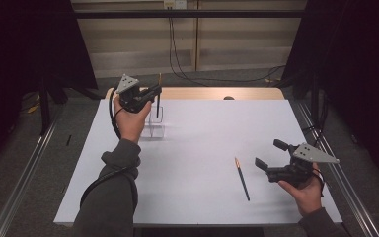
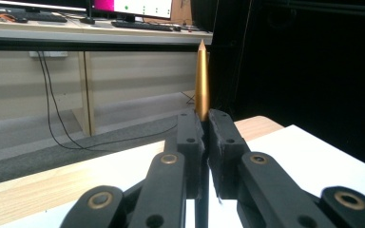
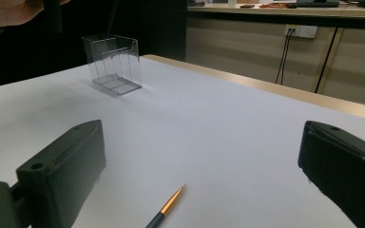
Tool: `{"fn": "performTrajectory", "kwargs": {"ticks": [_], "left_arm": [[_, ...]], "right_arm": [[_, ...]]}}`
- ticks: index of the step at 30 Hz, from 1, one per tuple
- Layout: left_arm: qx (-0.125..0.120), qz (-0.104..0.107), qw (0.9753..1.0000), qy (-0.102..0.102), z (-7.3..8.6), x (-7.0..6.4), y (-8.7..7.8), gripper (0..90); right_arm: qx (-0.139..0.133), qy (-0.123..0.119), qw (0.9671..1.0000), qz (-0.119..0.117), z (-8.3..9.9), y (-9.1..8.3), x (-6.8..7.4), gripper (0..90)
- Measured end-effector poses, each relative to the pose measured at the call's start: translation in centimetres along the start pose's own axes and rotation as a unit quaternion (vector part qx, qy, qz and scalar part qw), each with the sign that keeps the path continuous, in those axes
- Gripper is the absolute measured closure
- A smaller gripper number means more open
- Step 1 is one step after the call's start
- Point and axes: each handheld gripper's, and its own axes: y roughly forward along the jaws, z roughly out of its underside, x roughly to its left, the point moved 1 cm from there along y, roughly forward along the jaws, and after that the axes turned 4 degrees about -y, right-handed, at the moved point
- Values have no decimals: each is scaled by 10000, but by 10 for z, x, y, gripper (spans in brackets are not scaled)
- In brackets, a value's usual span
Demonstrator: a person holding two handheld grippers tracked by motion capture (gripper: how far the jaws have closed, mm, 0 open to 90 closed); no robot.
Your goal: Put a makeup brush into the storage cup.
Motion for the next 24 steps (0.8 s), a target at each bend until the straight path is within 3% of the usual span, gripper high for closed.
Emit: {"fn": "performTrajectory", "kwargs": {"ticks": [13, 24], "left_arm": [[-4, -123, 9999, 60, 2, 9, 2, 840], [-52, -218, 9997, -13, 7, 12, 5, 840]], "right_arm": [[-11, -2, 10000, 0, 0, 0, -1, 14], [-9, 12, 10000, 36, 0, 0, -2, 15]]}}
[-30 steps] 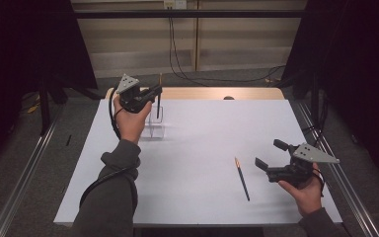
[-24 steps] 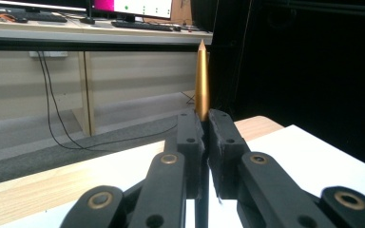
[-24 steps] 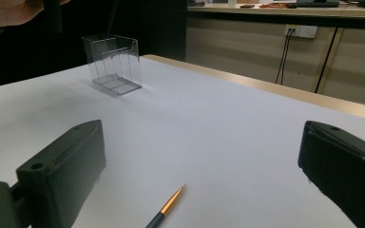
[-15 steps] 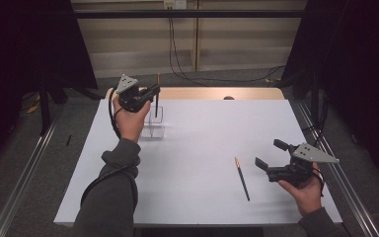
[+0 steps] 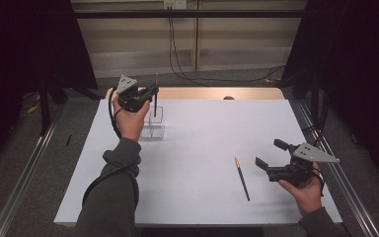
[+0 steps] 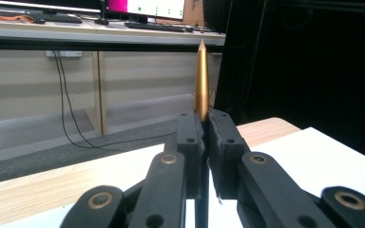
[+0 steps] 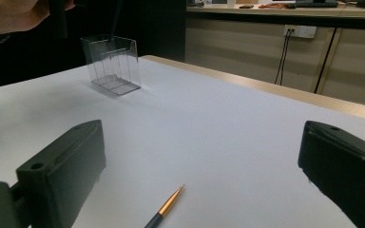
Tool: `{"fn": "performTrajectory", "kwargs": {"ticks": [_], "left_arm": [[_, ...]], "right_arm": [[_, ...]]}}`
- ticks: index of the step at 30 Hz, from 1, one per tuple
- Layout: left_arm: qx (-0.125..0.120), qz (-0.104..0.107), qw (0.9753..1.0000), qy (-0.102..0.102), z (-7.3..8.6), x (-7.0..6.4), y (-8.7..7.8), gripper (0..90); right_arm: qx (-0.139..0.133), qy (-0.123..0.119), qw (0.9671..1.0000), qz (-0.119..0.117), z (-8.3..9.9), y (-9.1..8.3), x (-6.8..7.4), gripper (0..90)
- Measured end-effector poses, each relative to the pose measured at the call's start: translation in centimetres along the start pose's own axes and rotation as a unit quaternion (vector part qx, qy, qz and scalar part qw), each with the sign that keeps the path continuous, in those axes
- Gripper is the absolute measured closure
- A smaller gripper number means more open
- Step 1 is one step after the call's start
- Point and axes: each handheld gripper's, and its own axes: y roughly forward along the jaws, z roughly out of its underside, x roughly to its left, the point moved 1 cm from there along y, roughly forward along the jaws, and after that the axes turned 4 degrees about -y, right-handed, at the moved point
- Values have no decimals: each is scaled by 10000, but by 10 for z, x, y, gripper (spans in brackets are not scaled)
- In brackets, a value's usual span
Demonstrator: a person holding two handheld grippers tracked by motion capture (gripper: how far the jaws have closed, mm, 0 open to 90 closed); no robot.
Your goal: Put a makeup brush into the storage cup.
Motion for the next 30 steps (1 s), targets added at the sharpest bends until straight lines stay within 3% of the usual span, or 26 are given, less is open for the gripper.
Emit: {"fn": "performTrajectory", "kwargs": {"ticks": [30], "left_arm": [[28, -134, 9999, 25, 11, 2, 1, 840]], "right_arm": [[6, 4, 10000, -15, 0, 0, 0, 14]]}}
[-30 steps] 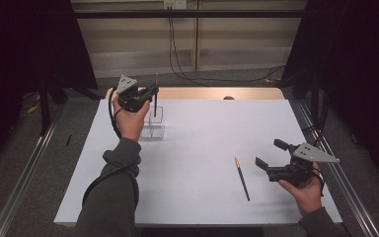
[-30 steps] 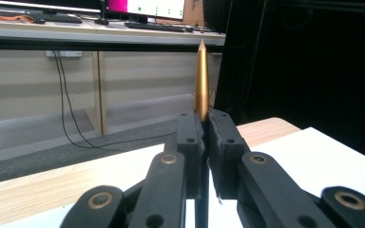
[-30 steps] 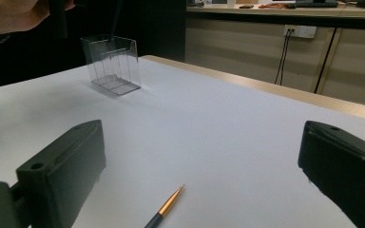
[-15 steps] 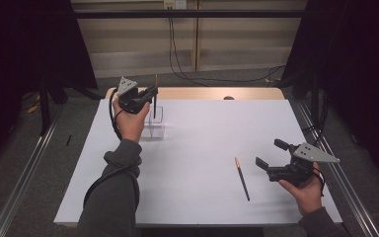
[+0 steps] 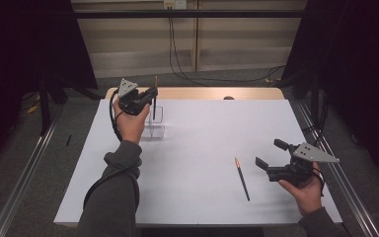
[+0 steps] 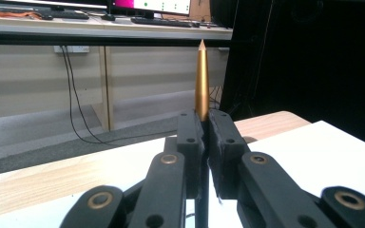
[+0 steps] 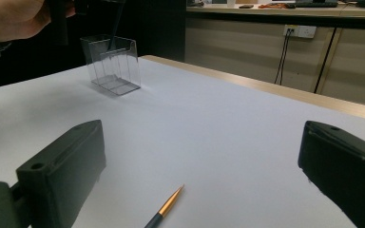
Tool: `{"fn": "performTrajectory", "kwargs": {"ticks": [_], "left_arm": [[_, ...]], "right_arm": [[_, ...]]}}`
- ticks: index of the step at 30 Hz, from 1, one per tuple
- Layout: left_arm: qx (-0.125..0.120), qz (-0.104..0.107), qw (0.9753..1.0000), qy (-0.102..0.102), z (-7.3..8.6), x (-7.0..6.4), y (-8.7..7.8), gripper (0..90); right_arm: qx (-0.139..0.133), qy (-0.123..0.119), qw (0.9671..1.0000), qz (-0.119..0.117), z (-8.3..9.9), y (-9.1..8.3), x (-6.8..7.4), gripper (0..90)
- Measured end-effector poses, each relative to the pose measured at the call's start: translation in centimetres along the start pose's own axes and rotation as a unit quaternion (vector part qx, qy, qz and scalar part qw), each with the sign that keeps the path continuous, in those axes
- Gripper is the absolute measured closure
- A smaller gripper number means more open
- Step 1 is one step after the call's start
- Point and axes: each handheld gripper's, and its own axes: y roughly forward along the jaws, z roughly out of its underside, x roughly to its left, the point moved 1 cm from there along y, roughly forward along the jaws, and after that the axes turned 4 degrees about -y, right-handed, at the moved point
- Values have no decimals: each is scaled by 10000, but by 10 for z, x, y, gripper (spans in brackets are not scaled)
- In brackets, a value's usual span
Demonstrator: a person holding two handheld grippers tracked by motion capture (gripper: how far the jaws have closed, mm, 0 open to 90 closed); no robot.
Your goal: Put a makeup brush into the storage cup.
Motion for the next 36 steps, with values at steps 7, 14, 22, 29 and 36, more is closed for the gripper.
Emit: {"fn": "performTrajectory", "kwargs": {"ticks": [7, 14, 22, 29, 36], "left_arm": [[3, -51, 10000, 4, 1, 1, 0, 840], [28, -25, 10000, 24, 5, 1, 2, 840], [27, -41, 10000, 9, 7, 1, 2, 840], [52, -69, 10000, -45, 10, 3, 0, 840], [39, -112, 9999, -70, 11, 5, -1, 840]], "right_arm": [[7, 4, 10000, 4, 0, 0, 0, 15], [5, 0, 10000, 4, 0, 0, 0, 15], [11, -18, 10000, -1, 1, 1, 0, 15], [32, 13, 10000, -14, 1, 1, 0, 15], [45, 13, 10000, -30, 1, 1, 1, 15]]}}
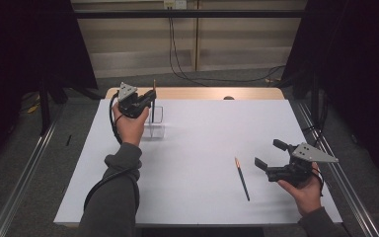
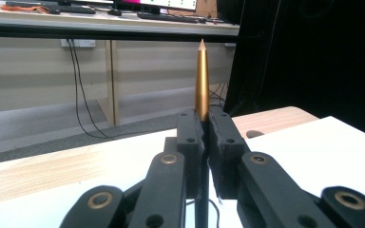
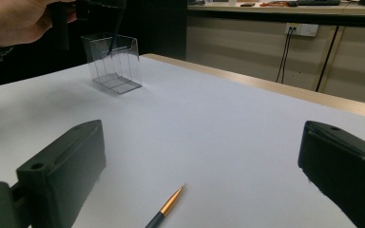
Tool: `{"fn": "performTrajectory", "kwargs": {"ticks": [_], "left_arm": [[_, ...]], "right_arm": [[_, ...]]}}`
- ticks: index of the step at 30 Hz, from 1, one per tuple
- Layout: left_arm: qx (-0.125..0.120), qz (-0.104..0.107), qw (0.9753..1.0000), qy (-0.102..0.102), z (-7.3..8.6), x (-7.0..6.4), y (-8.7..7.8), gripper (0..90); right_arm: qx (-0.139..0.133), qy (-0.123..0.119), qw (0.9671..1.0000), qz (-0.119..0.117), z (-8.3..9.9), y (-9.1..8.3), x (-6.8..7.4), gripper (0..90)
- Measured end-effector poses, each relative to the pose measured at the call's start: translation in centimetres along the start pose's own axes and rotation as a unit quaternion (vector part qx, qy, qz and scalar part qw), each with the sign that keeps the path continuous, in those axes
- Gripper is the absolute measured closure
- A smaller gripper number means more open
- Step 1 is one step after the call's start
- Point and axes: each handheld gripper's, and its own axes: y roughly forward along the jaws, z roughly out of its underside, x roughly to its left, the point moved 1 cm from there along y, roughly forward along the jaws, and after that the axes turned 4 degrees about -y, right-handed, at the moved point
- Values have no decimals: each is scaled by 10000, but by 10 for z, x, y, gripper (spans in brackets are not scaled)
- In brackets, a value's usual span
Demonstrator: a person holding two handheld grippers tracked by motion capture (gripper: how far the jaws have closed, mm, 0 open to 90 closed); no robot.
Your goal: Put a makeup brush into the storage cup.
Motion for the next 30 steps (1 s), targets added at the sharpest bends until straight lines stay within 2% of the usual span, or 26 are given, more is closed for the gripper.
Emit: {"fn": "performTrajectory", "kwargs": {"ticks": [18, 19, 24, 30], "left_arm": [[26, -22, 10000, -56, 7, 1, -2, 839], [64, -41, 10000, -4, 7, 1, -2, 839], [46, -51, 10000, -9, 8, 1, -3, 840], [58, -70, 9999, -67, 11, 1, -4, 839]], "right_arm": [[-16, -27, 10000, 27, 0, 0, 0, 15], [-13, -28, 10000, 13, 0, 0, 0, 15], [-6, -27, 10000, 22, 0, 1, 1, 15], [-13, -27, 10000, 12, 0, 0, 0, 15]]}}
